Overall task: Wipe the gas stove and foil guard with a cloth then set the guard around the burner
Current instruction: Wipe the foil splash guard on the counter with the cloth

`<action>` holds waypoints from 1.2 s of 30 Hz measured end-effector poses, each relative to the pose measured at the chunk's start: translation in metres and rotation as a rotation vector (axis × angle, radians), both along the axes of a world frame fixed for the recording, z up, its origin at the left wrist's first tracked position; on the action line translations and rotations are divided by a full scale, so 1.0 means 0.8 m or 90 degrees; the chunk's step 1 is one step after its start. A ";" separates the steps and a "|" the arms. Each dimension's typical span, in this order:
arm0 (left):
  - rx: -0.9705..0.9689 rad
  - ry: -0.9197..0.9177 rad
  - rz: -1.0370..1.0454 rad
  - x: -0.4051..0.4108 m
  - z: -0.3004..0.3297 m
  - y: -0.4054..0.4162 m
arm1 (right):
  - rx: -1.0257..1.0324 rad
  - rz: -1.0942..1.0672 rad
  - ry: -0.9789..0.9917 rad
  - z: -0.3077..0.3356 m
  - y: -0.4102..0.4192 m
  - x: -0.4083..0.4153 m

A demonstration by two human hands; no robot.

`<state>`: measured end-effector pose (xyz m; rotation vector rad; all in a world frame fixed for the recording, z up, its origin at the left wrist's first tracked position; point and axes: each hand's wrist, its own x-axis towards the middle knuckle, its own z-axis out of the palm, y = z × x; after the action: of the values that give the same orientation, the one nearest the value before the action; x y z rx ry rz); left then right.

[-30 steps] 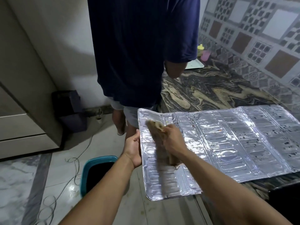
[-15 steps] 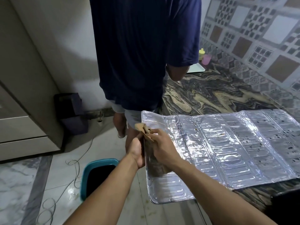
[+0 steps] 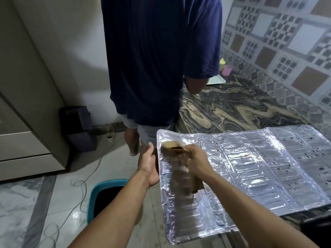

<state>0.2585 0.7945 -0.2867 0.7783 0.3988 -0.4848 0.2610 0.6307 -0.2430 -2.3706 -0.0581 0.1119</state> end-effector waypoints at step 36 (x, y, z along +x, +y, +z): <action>-0.040 0.030 0.117 0.018 0.038 -0.003 | 0.141 0.146 -0.136 -0.004 0.053 0.025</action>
<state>0.2726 0.7918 -0.2559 0.6628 0.4920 -0.3431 0.2813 0.6728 -0.2464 -2.1385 -0.4231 -0.0375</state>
